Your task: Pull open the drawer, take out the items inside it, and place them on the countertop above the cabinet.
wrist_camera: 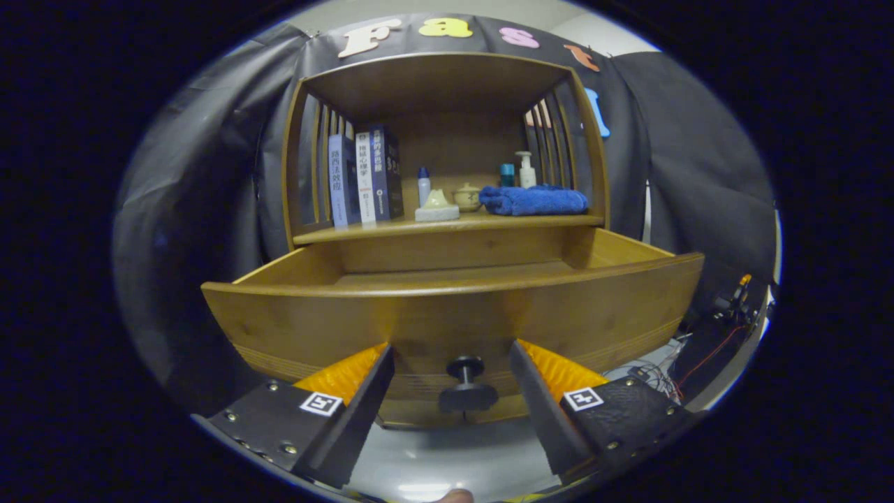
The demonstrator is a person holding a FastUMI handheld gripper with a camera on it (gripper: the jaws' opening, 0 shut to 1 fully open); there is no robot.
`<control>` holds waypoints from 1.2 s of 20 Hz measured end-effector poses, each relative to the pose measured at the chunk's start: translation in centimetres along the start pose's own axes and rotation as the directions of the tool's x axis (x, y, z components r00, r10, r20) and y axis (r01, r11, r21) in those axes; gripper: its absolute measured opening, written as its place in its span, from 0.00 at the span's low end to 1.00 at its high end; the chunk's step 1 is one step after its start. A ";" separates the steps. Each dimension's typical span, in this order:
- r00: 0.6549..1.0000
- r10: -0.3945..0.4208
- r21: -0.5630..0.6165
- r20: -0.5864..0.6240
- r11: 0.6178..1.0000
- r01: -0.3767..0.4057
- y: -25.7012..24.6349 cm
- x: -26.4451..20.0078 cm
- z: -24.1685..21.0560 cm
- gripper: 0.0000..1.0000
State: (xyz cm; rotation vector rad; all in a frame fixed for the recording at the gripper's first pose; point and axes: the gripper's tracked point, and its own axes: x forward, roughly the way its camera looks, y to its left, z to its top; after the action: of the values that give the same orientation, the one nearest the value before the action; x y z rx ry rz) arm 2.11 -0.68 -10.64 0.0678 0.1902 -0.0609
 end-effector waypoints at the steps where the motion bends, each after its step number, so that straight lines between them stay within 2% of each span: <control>1: 1.000 0.001 0.011 0.007 1.000 -0.001 0.1 0.0 0.4 0.99; 5: 1.000 -0.024 -0.023 -0.010 0.999 0.024 -0.5 1.0 0.6 0.99; 8: 0.999 -0.032 -0.005 -0.006 0.999 0.032 -0.8 1.9 0.8 0.99; 15: 1.000 0.014 0.086 0.024 0.996 -0.016 -0.2 4.8 1.7 0.99; 17: 0.999 0.038 0.067 -0.009 0.997 -0.037 0.4 5.9 0.9 0.99; 20: 0.999 0.016 -0.009 -0.030 1.000 -0.016 0.3 6.8 0.8 0.99; 24: 0.999 0.017 -0.002 -0.035 1.000 -0.017 0.5 8.7 1.2 0.99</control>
State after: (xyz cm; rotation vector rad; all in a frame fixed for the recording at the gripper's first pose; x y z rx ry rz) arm 10.85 -0.72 -11.08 0.0686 0.2251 -0.0426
